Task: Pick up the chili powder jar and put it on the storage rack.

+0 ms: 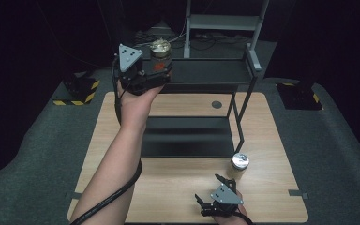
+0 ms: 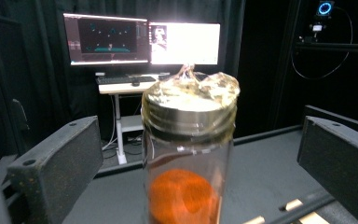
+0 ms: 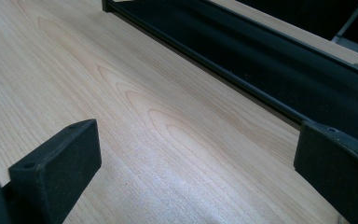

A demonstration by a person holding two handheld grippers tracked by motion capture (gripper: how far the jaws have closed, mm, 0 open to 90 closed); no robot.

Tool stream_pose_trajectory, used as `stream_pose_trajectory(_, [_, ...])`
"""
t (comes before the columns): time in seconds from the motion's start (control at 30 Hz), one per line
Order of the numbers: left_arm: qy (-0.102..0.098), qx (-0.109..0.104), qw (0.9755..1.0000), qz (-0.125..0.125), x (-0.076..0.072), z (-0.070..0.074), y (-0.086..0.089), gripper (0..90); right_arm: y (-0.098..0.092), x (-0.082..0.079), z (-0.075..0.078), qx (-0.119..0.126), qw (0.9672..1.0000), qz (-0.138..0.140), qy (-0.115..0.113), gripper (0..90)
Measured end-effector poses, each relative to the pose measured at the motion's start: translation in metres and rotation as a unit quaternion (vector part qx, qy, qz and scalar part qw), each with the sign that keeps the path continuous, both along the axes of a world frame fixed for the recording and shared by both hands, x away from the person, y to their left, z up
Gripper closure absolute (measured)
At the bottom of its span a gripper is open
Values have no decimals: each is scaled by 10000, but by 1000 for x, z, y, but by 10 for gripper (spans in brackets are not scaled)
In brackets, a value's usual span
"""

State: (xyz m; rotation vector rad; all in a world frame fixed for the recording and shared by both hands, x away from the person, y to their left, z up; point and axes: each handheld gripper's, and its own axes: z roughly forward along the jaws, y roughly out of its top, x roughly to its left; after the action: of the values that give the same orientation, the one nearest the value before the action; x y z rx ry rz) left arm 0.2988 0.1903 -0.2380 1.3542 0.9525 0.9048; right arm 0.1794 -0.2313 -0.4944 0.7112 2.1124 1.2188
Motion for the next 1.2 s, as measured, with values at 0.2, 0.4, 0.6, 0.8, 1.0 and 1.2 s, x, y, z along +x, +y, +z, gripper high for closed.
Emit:
stream_pose_trajectory(0.2, [-53,77,10000,-1,-15,-6,5,4,1,-1,0,-36,10000,4,-32,0])
stream_pose_trajectory(0.4, [-133,96,9999,15,-32,-12,13,4,1,0,0,-33,10000,3,-26,0])
stream_pose_trajectory(0.6, [-180,144,9997,21,-48,-19,20,4,1,0,0,-29,10000,3,-25,0])
stream_pose_trajectory(0.8, [-234,230,9995,-18,-63,-26,25,4,1,0,0,-41,10000,4,-31,0])
stream_pose_trajectory(1.0, [-205,402,9990,20,-77,-35,25,4,1,0,0,-55,10000,12,-39,0])
stream_pose_trajectory(1.2, [-102,441,9990,-52,-85,-47,29,4,1,0,0,-55,10000,14,-33,0])
